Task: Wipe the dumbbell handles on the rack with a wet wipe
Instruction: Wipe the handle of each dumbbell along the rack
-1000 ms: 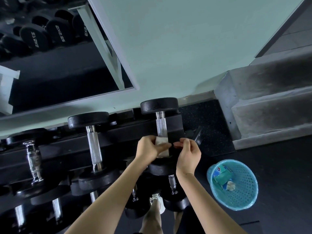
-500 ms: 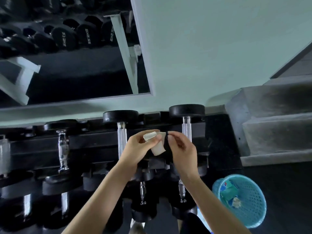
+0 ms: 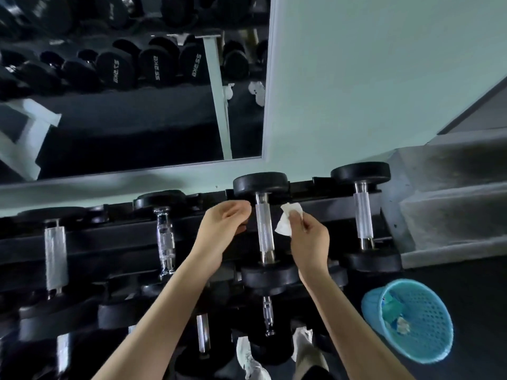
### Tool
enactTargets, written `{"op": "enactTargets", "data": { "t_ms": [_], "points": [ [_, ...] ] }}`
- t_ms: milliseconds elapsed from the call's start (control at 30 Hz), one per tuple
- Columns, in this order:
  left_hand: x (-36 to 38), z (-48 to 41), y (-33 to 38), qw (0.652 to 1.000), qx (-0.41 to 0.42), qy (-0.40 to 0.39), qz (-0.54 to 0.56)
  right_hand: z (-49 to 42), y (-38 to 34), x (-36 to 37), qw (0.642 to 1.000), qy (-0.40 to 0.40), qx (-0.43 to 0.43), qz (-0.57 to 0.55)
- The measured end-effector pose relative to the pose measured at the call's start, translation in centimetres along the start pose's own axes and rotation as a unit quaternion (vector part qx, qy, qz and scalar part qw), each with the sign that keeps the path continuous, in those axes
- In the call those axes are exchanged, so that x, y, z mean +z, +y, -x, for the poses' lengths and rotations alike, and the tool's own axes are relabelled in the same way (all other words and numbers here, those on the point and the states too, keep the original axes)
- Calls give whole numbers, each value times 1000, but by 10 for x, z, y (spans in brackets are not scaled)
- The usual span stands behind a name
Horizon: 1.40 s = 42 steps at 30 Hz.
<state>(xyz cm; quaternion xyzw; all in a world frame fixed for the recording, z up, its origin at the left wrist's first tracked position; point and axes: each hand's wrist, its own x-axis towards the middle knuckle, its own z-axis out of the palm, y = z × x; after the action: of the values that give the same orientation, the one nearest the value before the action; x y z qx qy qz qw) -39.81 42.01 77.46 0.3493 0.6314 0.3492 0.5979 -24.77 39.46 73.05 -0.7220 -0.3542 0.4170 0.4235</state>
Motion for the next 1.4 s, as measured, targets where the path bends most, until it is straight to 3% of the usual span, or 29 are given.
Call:
{"op": "enactTargets", "data": {
  "t_ms": [67,167,200,333,400,533,767,967,1200,1400],
  "points": [
    [-8,-12,2,998,36,37,-45,-6,-1,13,997,-11,-14,75],
    [-10,-30,7,986,89,73,-120,-7,-4,38,985,-130,26,107],
    [-9,-35,9,981,102,78,-147,-7,-2,44,988,-127,52,68],
    [-2,-56,12,964,121,53,-229,-18,3,51,994,5,94,-51],
    [3,-65,13,959,119,26,-257,-27,4,55,995,-11,86,-40],
    [10,-76,15,961,103,33,-255,-32,10,57,997,-41,61,10],
    [12,-80,17,972,75,64,-213,-52,3,66,998,-8,36,59],
    [11,-81,17,974,67,67,-206,-34,25,38,989,-114,13,96],
    [6,-82,14,976,63,50,-202,-29,44,13,945,-250,31,207],
    [4,-84,14,977,62,36,-201,-29,45,15,968,-224,83,79]
  ]
}}
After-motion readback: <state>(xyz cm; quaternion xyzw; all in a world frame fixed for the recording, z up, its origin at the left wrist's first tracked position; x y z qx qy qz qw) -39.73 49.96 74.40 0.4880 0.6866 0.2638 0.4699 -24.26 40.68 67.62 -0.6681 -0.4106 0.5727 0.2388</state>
